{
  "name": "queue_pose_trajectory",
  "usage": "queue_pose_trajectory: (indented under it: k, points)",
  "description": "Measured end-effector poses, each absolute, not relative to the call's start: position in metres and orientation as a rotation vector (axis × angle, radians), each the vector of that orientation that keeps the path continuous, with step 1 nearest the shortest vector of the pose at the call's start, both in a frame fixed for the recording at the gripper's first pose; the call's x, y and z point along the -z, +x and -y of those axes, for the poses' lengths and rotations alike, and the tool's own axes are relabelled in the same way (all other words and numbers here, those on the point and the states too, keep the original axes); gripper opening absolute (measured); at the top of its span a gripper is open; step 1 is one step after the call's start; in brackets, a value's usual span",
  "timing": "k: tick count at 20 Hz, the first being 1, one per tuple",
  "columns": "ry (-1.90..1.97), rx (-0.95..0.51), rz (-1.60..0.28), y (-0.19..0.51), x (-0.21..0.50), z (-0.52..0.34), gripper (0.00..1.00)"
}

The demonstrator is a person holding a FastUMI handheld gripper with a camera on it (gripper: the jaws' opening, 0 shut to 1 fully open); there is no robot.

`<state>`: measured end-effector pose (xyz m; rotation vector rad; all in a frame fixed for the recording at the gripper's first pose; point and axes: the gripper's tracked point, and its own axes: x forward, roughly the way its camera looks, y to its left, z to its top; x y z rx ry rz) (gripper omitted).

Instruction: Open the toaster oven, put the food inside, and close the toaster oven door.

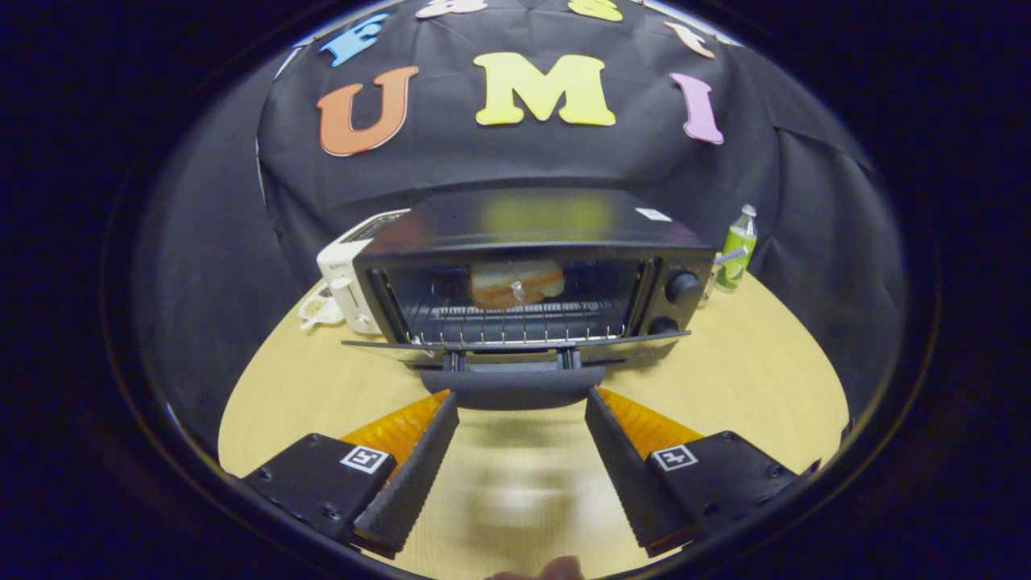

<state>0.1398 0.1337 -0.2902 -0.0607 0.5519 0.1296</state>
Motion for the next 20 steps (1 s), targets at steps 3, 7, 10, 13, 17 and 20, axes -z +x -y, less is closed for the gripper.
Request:
queue_pose_trajectory:
  k: [3, 7, 10, 13, 17, 20]
  points:
    - [-0.050, -0.143, -0.476, 0.150, 0.241, -0.135, 1.00]
    - [-0.048, -0.172, -0.343, 0.140, 0.154, -0.132, 1.00]
    - [-0.011, -0.182, -0.235, 0.119, 0.085, -0.124, 1.00]
    - [0.038, -0.173, -0.144, 0.094, 0.025, -0.113, 1.00]
    - [0.026, -0.149, -0.073, 0.060, -0.025, -0.099, 1.00]
    - [0.001, -0.159, -0.045, 0.025, -0.045, -0.092, 1.00]
